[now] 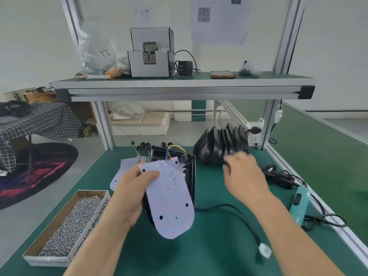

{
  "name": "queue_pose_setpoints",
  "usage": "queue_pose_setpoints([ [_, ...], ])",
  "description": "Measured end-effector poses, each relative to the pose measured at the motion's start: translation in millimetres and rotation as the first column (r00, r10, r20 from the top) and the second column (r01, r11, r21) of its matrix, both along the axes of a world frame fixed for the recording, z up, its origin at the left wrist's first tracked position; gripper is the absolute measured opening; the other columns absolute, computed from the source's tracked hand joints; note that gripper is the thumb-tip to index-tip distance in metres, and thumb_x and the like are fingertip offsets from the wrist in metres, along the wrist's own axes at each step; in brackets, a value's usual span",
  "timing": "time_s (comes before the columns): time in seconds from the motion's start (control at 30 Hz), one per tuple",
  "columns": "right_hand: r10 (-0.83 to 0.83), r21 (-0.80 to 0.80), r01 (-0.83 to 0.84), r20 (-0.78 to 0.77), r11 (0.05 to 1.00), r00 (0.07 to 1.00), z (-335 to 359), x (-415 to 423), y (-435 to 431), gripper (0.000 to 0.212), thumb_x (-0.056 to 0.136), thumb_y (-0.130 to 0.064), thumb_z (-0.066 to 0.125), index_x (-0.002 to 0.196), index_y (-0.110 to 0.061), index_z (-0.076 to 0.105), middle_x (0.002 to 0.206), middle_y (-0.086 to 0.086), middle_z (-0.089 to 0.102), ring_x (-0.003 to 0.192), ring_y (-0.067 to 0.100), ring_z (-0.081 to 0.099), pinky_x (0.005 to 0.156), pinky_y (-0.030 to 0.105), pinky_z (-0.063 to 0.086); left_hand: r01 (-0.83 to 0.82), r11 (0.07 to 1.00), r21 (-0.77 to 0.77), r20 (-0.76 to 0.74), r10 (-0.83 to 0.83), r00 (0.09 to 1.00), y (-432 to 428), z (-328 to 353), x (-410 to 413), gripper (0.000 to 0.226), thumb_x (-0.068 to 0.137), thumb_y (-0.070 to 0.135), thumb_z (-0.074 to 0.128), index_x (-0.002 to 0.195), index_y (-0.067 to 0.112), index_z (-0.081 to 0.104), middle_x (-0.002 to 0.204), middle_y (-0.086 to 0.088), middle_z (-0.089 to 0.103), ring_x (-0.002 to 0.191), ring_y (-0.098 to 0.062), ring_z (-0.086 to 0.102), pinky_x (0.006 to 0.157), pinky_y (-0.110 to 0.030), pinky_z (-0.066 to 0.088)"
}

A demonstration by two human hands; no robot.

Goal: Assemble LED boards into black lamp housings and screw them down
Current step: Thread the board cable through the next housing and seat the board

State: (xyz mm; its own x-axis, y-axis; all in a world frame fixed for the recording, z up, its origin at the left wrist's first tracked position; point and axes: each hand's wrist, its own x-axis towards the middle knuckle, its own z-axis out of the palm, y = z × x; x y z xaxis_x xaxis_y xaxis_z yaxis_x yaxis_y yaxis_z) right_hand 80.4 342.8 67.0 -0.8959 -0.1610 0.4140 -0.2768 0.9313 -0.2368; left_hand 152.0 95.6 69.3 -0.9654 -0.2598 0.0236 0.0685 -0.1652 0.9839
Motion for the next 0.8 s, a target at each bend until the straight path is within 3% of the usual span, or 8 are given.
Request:
queue_pose_setpoints([
  [0.03, 0.112, -0.215, -0.149, -0.176, 0.965, 0.978, 12.6, 8.8, -4.8, 0.033, 0.098, -0.034, 0.055, 0.124, -0.016, 0.063, 0.115, 0.002, 0.053, 0.103, 0.018, 0.054, 0.088, 0.028, 0.044, 0.021, 1.0, -0.006, -0.002, -0.021, 1.0, 4.3, -3.7, 1.2, 0.009, 0.092, 0.002, 0.06, 0.093, 0.005, 0.068, 0.087, -0.015, 0.076, 0.074, -0.024, 0.071, 0.074, -0.038, 0.054],
  [0.1, 0.328, -0.418, -0.392, -0.22, 0.819, 0.919, 34.7, 28.8, -20.4, 0.043, 0.087, -0.048, 0.064, 0.125, -0.027, 0.062, 0.11, -0.009, 0.049, 0.079, 0.008, 0.059, 0.081, 0.015, 0.044, 0.053, 0.998, -0.021, -0.007, -0.053, 0.999, 11.7, -7.9, 3.2, 0.015, 0.081, 0.012, 0.067, 0.094, 0.005, 0.07, 0.092, -0.018, 0.076, 0.079, -0.025, 0.07, 0.078, -0.04, 0.052],
  [0.2, 0.406, -0.358, -0.399, -0.058, 0.844, 0.912, 36.9, 37.8, -35.7, 0.044, 0.089, -0.03, 0.071, 0.131, -0.026, 0.062, 0.111, -0.007, 0.05, 0.075, 0.007, 0.061, 0.088, 0.026, 0.049, 0.133, 0.99, -0.052, -0.022, -0.135, 0.991, 15.9, -8.7, 6.9, 0.019, 0.075, 0.022, 0.066, 0.089, 0.013, 0.076, 0.096, -0.017, 0.076, 0.082, -0.025, 0.072, 0.077, -0.039, 0.054],
  [0.3, 0.369, -0.417, -0.372, -0.091, 0.829, 0.925, 38.7, 29.0, -30.4, 0.02, 0.09, -0.005, 0.069, 0.107, -0.014, 0.073, 0.102, 0.002, 0.06, 0.082, 0.016, 0.063, 0.089, 0.037, 0.05, 0.236, 0.972, -0.006, -0.013, -0.236, 0.972, 9.2, -11.7, 11.0, 0.015, 0.077, 0.02, 0.07, 0.09, 0.018, 0.078, 0.099, -0.017, 0.077, 0.083, -0.027, 0.074, 0.068, -0.034, 0.06],
  [0.37, 0.414, -0.433, -0.388, -0.037, 0.814, 0.91, 39.7, 25.4, -25.0, 0.014, 0.088, -0.005, 0.071, 0.098, -0.015, 0.07, 0.099, -0.001, 0.062, 0.076, 0.012, 0.063, 0.083, 0.037, 0.052, 0.251, 0.967, 0.034, -0.003, -0.251, 0.968, 2.5, -17.4, 12.4, 0.016, 0.077, 0.017, 0.075, 0.092, 0.016, 0.079, 0.102, -0.02, 0.076, 0.083, -0.03, 0.075, 0.066, -0.035, 0.06],
  [0.57, 0.531, -0.261, -0.503, 0.046, 0.824, 0.846, 33.2, 25.5, -23.2, 0.033, 0.085, -0.006, 0.071, 0.114, -0.02, 0.069, 0.107, -0.006, 0.051, 0.082, 0.011, 0.059, 0.082, 0.019, 0.047, 0.257, 0.965, 0.053, -0.038, -0.255, 0.966, -6.1, -28.2, 15.7, 0.034, 0.07, 0.031, 0.079, 0.099, 0.013, 0.077, 0.107, -0.021, 0.074, 0.09, -0.031, 0.074, 0.071, -0.036, 0.061],
  [0.67, 0.541, -0.23, -0.535, -0.041, 0.813, 0.84, 21.2, 23.9, -23.0, 0.024, 0.086, 0.001, 0.067, 0.107, -0.011, 0.068, 0.108, -0.005, 0.043, 0.083, 0.011, 0.056, 0.082, 0.015, 0.043, 0.253, 0.965, 0.069, -0.058, -0.25, 0.967, -6.6, -33.0, 14.7, 0.026, 0.076, 0.025, 0.076, 0.099, 0.013, 0.077, 0.107, -0.019, 0.075, 0.089, -0.029, 0.075, 0.071, -0.034, 0.06],
  [0.8, 0.515, -0.246, -0.582, -0.288, 0.775, 0.807, 2.5, 18.9, -31.3, 0.004, 0.088, 0.001, 0.071, 0.089, -0.001, 0.068, 0.094, 0.002, 0.055, 0.077, 0.014, 0.052, 0.073, 0.018, 0.043, 0.299, 0.953, 0.052, -0.064, -0.295, 0.953, -3.8, -30.4, 13.3, 0.018, 0.078, 0.02, 0.075, 0.096, 0.015, 0.079, 0.104, -0.016, 0.076, 0.088, -0.027, 0.074, 0.071, -0.033, 0.06],
])
